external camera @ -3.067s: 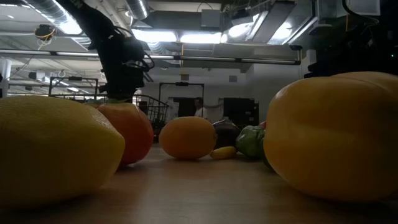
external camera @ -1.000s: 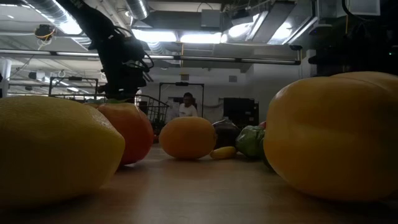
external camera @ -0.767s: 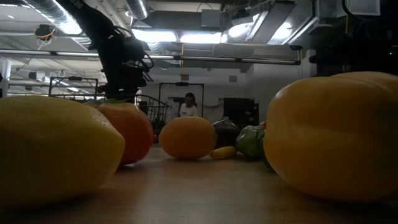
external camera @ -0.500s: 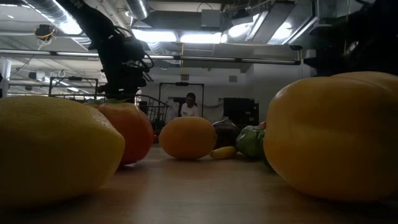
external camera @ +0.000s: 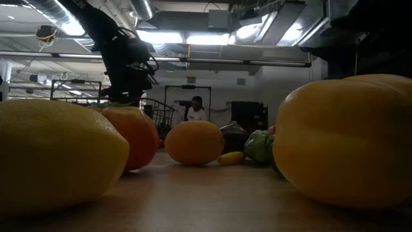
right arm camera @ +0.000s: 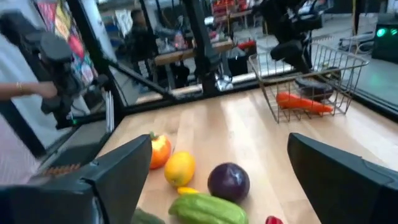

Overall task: Sort produce into baskets
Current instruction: Put the top yellow lemon into the transparent bin

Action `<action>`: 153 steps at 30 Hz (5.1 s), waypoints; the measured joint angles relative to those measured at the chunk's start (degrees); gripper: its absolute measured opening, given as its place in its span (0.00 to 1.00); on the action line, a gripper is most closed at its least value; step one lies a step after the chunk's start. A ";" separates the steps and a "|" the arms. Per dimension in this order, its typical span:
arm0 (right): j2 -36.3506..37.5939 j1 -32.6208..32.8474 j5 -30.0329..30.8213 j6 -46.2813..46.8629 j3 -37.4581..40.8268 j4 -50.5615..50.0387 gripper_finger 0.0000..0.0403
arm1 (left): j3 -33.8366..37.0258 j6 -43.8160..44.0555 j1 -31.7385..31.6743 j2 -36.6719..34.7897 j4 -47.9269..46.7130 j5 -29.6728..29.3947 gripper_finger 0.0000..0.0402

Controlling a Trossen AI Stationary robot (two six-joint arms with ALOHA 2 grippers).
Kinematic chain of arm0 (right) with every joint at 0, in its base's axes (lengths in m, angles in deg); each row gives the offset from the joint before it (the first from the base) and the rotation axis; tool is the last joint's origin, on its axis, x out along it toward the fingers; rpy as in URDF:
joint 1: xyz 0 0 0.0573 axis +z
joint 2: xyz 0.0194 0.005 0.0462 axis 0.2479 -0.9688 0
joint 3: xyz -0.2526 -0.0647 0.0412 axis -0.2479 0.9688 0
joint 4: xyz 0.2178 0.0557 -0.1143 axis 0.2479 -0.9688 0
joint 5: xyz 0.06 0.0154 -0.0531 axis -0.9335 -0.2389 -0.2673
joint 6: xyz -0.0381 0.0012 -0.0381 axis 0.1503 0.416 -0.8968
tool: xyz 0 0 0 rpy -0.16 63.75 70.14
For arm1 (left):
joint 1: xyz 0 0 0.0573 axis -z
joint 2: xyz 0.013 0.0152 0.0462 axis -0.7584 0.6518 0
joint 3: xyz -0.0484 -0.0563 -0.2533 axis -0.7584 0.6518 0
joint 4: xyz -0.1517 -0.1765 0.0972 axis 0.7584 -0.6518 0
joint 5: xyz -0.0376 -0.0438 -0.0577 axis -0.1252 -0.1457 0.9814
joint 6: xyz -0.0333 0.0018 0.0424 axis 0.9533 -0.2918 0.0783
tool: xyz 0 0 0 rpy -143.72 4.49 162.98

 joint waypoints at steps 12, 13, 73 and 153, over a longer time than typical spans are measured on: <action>-12.50 0.00 -1.18 -8.21 -10.39 -5.26 0.93 | 0.00 0.04 0.00 0.00 -0.01 0.00 0.56; -13.56 0.00 -1.98 -8.75 -11.21 -5.68 0.93 | 0.00 0.04 0.00 0.00 -0.01 0.00 0.56; -75.86 12.13 6.25 -0.91 -46.20 -4.05 0.93 | 0.00 2.79 0.02 0.00 0.00 0.00 0.56; -75.37 10.88 6.36 1.42 -49.68 -9.94 0.64 | -5.11 2.71 0.37 0.01 -0.32 4.02 0.56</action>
